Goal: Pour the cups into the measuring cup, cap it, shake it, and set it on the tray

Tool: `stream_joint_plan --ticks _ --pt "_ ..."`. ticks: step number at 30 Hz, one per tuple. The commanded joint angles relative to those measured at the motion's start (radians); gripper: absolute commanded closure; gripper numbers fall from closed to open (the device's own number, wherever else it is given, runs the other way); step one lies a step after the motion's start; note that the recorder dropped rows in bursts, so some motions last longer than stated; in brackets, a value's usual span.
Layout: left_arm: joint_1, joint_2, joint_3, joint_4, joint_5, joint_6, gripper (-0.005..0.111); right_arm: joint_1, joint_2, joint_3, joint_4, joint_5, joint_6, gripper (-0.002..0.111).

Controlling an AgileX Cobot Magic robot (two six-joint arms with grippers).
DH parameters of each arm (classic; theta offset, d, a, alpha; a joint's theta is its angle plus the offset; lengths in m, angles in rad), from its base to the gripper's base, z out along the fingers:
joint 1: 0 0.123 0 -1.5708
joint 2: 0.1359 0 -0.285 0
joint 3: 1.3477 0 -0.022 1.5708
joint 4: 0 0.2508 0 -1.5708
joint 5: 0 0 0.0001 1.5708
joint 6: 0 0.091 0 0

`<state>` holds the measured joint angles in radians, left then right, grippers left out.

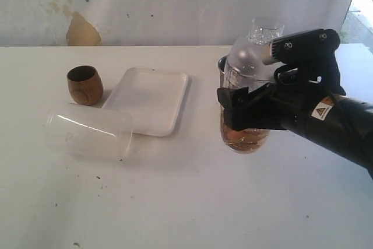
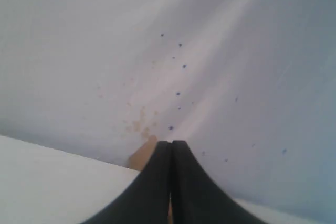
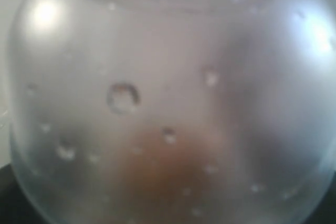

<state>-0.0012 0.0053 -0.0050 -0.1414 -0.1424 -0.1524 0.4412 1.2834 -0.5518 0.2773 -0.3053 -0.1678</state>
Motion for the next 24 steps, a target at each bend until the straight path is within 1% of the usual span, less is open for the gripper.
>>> stream_joint_plan --ticks 1,3,6,9,11,13,14,16,18,19,20,22,24 --pt "-0.002 -0.002 0.005 -0.03 0.053 -0.299 0.107 0.0 -0.012 -0.005 -0.006 -0.056 -0.012 0.108" --pt "-0.002 0.048 -0.027 -0.03 0.126 -0.301 0.107 0.0 -0.012 -0.005 -0.005 -0.058 -0.012 0.108" --pt "-0.002 0.182 -0.132 -0.03 0.23 -0.293 0.107 0.0 -0.012 -0.005 -0.005 -0.058 -0.012 0.108" --pt "-0.002 0.372 -0.257 -0.031 0.323 -0.226 0.107 0.0 -0.012 -0.005 -0.005 -0.058 -0.012 0.108" --pt "-0.002 0.509 -0.349 -0.073 0.376 -0.145 0.105 0.0 -0.012 -0.005 -0.005 -0.055 -0.012 0.108" --pt "-0.002 0.632 -0.418 -0.157 0.408 -0.04 0.097 0.0 -0.012 -0.005 -0.005 -0.054 -0.012 0.108" --pt "-0.002 0.698 -0.451 -0.215 0.428 0.015 0.09 0.0 -0.012 -0.005 -0.005 -0.054 -0.012 0.108" --pt "-0.002 0.81 -0.505 -0.332 0.466 0.135 0.072 0.0 -0.012 -0.005 -0.005 -0.054 -0.008 0.108" --pt "-0.002 0.923 -0.55 -0.461 0.53 0.27 0.051 0.0 -0.012 -0.005 -0.005 -0.05 -0.008 0.108" --pt "-0.002 0.967 -0.569 -0.506 0.564 0.329 0.045 0.0 -0.012 -0.005 -0.005 -0.05 -0.008 0.108" --pt "-0.002 1.019 -0.591 -0.56 0.611 0.395 0.041 0.0 -0.012 -0.005 -0.005 -0.048 -0.008 0.108" --pt "-0.002 1.115 -0.627 -0.641 0.68 0.483 0.041 0.0 -0.012 -0.005 -0.005 -0.048 -0.008 0.108" --pt "-0.002 1.194 -0.663 -0.672 0.696 0.53 0.041 0.0 -0.012 -0.005 -0.005 -0.046 -0.007 0.108"
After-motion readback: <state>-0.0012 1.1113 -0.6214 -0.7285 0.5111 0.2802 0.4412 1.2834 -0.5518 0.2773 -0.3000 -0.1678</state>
